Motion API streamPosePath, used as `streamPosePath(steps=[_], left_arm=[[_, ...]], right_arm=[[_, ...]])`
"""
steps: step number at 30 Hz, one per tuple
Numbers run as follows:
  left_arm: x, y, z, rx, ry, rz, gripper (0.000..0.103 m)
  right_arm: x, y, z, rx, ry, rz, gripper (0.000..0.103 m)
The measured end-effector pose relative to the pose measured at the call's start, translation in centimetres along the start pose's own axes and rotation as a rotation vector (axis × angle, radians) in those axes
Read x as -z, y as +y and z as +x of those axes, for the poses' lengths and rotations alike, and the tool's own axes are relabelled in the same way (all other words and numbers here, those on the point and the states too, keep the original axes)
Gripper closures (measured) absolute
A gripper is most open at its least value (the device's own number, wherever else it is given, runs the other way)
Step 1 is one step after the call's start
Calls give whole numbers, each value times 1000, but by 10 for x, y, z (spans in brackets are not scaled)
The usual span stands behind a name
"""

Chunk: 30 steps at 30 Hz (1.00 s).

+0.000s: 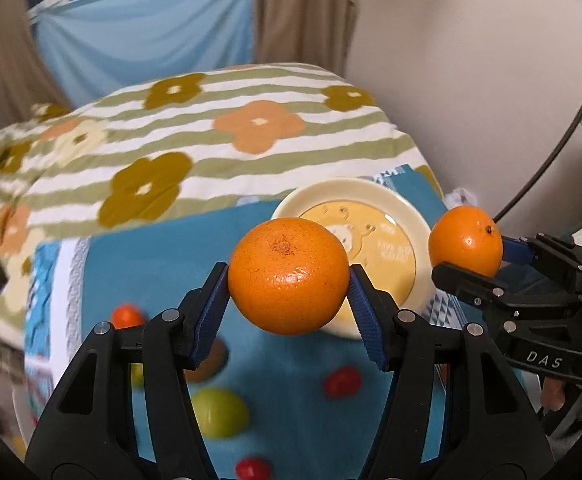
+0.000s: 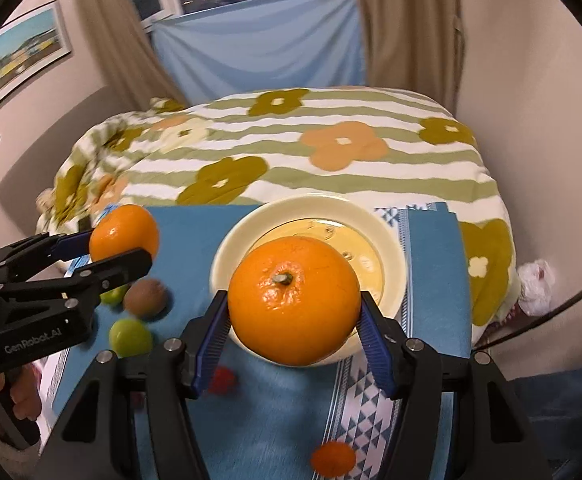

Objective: Organize fruits
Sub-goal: 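Carry the orange and tangerine over the cream bowl with both tools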

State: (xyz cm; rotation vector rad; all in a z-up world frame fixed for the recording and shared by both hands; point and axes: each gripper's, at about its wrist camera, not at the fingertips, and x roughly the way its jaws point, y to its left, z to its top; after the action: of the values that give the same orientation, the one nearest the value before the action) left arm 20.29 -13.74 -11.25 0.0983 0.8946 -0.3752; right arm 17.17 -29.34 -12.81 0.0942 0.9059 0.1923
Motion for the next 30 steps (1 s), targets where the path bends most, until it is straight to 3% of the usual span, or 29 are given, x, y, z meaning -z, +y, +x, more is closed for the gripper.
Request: streamPosePath(steps=[7,14,23,24,26,27,30], left_arm=[[-37,-7,65,101,45,120,40],[-50,-20,129,171,125,210,40],[-47,-38,155,189,170,306,39],[-47,-38,154,196,170,307,37],[-49,-36,146,207,145,299,18],[-51,-34,144,204,128,294,0],[-55,-27,131,212,88,274,0]], right_arm=[[-13,-21,29,82,6,106,45],[-14,-42,47,130,12,207,45],[-8,-65,50,172,22,281,45],[-7,-67,49,171,21,288,45],[-6,-70,47,166,19,300,45],[-7,-70,47,165,20,304,45],[-6,-71,45,166,23,297,45]])
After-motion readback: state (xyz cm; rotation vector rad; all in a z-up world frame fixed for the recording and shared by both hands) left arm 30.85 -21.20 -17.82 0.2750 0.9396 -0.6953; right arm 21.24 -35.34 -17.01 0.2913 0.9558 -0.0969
